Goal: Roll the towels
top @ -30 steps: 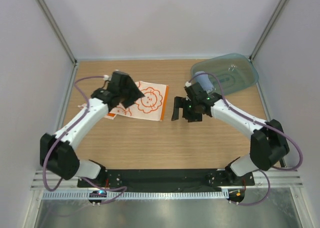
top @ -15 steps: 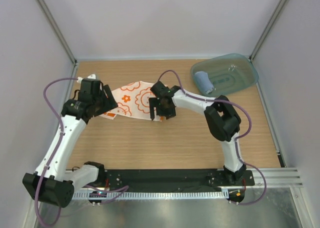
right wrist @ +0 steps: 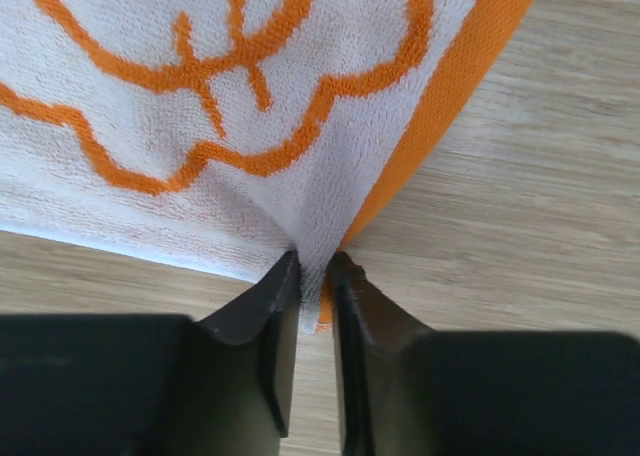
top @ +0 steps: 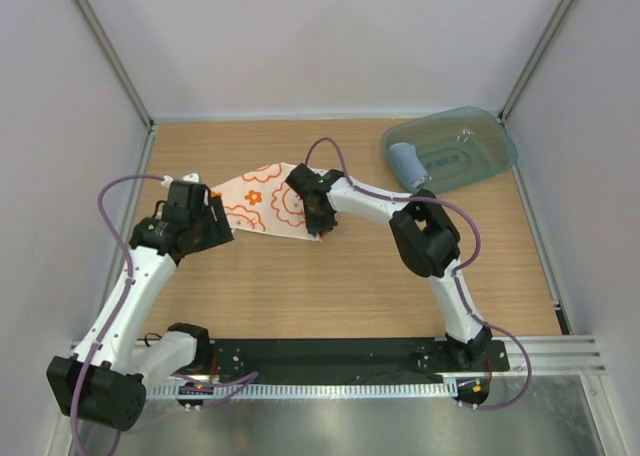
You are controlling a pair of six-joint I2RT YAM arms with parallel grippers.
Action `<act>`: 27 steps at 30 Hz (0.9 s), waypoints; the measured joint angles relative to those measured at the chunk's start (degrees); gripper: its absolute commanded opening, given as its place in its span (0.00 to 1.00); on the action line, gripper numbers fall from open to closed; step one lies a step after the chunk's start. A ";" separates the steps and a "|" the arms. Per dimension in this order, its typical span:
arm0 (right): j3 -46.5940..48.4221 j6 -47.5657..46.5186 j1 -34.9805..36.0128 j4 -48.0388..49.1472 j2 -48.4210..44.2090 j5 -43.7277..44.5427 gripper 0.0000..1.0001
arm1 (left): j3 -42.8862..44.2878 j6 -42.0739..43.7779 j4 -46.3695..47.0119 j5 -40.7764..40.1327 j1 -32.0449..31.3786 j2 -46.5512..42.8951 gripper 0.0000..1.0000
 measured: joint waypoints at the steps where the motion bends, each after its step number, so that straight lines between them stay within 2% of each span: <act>1: -0.07 0.02 0.00 0.00 0.00 0.11 0.17 | 0.00 0.07 0.09 0.00 0.00 0.02 0.66; 4: -1.40 0.09 0.02 0.79 -0.85 0.76 0.01 | 0.00 0.17 0.09 -0.09 0.00 0.31 0.66; 13: -15.15 0.09 0.00 0.57 -12.13 2.97 0.01 | 0.00 -3.21 0.02 -0.66 0.00 1.97 0.67; 21: -21.14 -0.37 -0.07 0.20 -27.04 4.17 0.01 | -1.44 -9.40 1.09 -0.55 1.36 7.06 0.66; 27: -27.45 -1.22 -1.31 0.39 -33.88 3.26 0.01 | -3.13 -14.47 3.69 -1.38 4.52 10.45 0.65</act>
